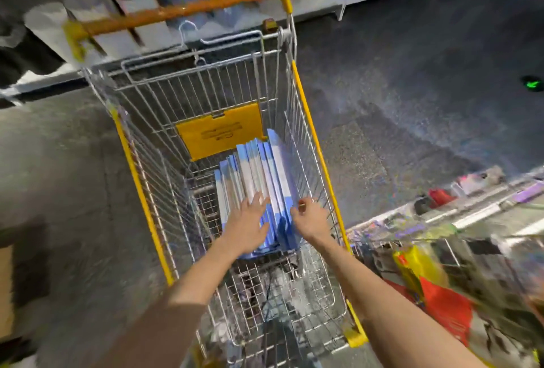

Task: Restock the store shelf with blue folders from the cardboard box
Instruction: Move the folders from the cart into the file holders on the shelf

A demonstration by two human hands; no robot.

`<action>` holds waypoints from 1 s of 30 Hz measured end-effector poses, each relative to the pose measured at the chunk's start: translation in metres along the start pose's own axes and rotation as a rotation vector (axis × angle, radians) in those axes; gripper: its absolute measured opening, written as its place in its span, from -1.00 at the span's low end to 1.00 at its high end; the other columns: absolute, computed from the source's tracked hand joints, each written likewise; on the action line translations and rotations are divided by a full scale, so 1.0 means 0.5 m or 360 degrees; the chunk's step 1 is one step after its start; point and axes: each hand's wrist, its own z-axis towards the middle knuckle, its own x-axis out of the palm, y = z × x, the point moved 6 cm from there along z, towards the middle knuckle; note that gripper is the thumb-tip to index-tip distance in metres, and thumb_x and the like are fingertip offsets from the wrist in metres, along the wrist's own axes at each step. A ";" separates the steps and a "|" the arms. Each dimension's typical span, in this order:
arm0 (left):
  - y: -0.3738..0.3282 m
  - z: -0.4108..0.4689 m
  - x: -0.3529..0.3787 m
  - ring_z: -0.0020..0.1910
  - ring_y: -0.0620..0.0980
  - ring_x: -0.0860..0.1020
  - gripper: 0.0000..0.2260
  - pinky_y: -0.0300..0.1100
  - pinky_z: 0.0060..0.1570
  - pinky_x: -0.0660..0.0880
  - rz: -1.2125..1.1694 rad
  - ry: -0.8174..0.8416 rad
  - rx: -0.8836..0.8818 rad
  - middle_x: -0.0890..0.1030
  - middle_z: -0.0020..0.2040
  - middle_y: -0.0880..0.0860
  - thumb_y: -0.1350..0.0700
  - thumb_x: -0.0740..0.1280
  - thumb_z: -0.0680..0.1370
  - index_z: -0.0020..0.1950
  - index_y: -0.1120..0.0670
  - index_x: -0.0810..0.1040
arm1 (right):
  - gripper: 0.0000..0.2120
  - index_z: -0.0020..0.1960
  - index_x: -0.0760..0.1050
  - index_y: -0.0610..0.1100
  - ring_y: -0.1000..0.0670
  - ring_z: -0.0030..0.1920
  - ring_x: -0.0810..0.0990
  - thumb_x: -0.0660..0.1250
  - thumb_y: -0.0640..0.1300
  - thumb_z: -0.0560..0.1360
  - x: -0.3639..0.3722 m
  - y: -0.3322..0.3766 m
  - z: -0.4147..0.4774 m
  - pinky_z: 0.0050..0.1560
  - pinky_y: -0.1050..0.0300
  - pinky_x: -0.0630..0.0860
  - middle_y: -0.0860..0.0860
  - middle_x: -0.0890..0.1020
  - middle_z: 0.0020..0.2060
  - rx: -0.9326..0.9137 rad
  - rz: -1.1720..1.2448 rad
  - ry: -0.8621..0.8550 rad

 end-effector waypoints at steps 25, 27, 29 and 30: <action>0.127 0.168 0.045 0.60 0.16 -0.26 -0.30 0.14 0.51 -0.23 0.0358 0.0348 0.0501 -0.35 0.58 -0.20 -0.04 0.15 0.67 0.60 -0.20 -0.31 | -0.24 0.62 -0.02 -0.17 -0.21 -0.12 0.64 0.31 0.03 0.60 0.105 -0.016 0.105 -0.19 0.05 0.47 -0.18 0.65 -0.10 -0.0198 -0.0298 0.0052; 0.131 0.170 0.047 0.60 0.17 -0.26 -0.30 0.16 0.51 -0.22 0.0346 0.0367 0.0505 -0.35 0.58 -0.19 -0.09 0.15 0.67 0.60 -0.20 -0.31 | -0.24 0.61 -0.04 -0.21 -0.18 -0.14 0.62 0.30 -0.01 0.61 0.105 -0.006 0.108 -0.20 0.11 0.38 -0.17 0.63 -0.08 -0.0171 -0.0366 0.0046; 0.131 0.168 0.047 0.60 0.17 -0.26 -0.29 0.13 0.48 -0.26 0.0320 0.0370 0.0507 -0.35 0.58 -0.19 -0.09 0.17 0.67 0.61 -0.20 -0.31 | -0.27 0.60 0.00 -0.21 0.01 -0.30 0.55 0.31 -0.02 0.61 0.103 0.008 0.107 -0.23 0.14 0.36 -0.03 0.58 -0.25 -0.0127 -0.0374 0.0060; 0.131 0.168 0.046 0.60 0.17 -0.26 -0.28 0.12 0.45 -0.28 0.0302 0.0367 0.0507 -0.34 0.58 -0.19 -0.09 0.17 0.67 0.61 -0.20 -0.30 | -0.29 0.59 0.01 -0.21 0.11 -0.36 0.48 0.32 -0.05 0.62 0.105 0.014 0.107 -0.25 0.15 0.34 0.05 0.52 -0.33 -0.0120 -0.0365 0.0076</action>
